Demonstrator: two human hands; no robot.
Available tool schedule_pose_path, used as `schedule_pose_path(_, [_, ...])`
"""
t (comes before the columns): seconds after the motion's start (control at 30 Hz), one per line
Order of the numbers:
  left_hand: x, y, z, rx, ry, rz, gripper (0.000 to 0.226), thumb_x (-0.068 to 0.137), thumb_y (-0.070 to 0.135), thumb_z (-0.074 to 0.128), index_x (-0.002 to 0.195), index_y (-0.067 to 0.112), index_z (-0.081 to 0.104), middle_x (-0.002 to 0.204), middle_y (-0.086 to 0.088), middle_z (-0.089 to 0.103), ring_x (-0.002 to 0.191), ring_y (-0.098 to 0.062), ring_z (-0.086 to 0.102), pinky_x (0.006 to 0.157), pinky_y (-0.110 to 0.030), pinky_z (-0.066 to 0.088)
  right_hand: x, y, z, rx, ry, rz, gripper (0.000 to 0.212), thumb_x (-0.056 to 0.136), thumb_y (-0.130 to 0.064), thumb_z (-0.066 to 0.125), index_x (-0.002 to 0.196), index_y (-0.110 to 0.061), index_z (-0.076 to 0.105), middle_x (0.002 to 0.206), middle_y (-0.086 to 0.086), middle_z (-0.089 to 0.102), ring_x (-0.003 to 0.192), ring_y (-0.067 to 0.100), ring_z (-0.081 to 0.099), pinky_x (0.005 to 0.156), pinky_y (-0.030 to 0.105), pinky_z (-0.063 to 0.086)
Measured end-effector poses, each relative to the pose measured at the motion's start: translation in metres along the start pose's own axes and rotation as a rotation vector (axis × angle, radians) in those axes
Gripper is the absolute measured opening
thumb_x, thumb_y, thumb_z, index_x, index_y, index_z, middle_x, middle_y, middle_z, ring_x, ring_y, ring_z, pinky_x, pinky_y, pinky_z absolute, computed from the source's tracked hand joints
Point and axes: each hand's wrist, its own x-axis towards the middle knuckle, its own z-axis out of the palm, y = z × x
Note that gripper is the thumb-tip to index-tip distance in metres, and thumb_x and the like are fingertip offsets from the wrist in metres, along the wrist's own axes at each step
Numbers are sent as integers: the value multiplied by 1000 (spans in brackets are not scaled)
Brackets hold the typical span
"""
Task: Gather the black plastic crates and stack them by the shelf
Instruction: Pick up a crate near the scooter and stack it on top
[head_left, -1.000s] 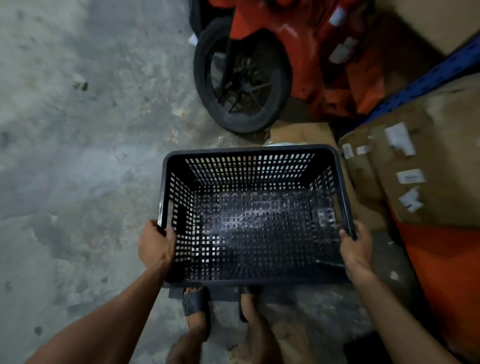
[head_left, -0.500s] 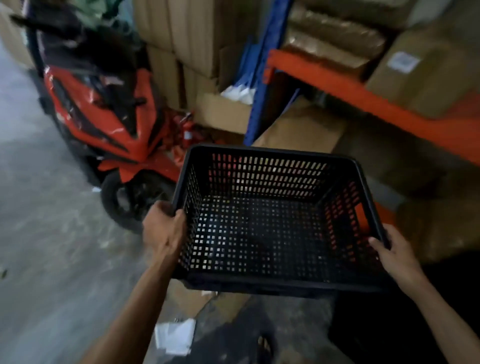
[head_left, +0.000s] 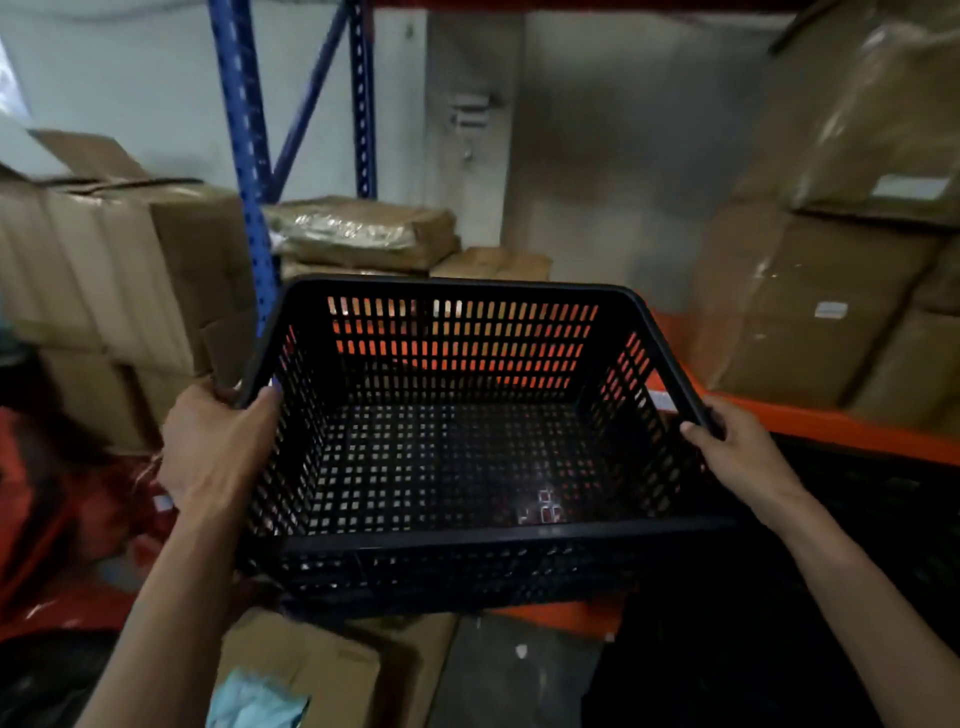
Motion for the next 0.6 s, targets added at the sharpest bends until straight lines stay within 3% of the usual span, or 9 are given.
schedule_pose_path(0.2, [-40,63,35,-163,-41,112,33,78,41,66,87,10,61,86,-15,57,96,-41,63,77,-40,45,27,2,-87,-31,64,-15,15,93,-11,56,106,-11,62,91,11,66,72,14,58,55,15,44])
schedule_pose_path(0.3, [-49,84,46,-175,-86,158,43,74,48,64,74,5,60,79,-15,65,81,-38,65,76,-44,51,31,2,-117,-29,75,25,14,94,-19,55,107,-16,61,96,13,67,82,29,63,64,32,49])
schedule_pose_path(0.4, [-51,103,59,-178,-114,175,55,64,64,57,82,12,64,82,-14,67,80,-36,65,81,-49,54,31,2,-142,-34,104,66,18,94,-24,55,111,-20,60,101,6,66,93,30,63,81,43,50])
schedule_pose_path(0.5, [-56,125,70,-186,-151,212,58,69,62,59,92,9,62,90,-12,64,80,-31,58,79,-45,48,22,0,-165,-46,144,123,24,95,-27,54,117,-20,58,110,1,63,104,26,60,93,47,45])
schedule_pose_path(0.6, [-58,145,85,-228,-232,234,59,69,62,61,90,6,57,92,-14,62,82,-31,57,83,-45,49,12,1,-186,-42,192,184,25,94,-30,54,118,-23,57,113,-1,62,106,25,59,95,46,47])
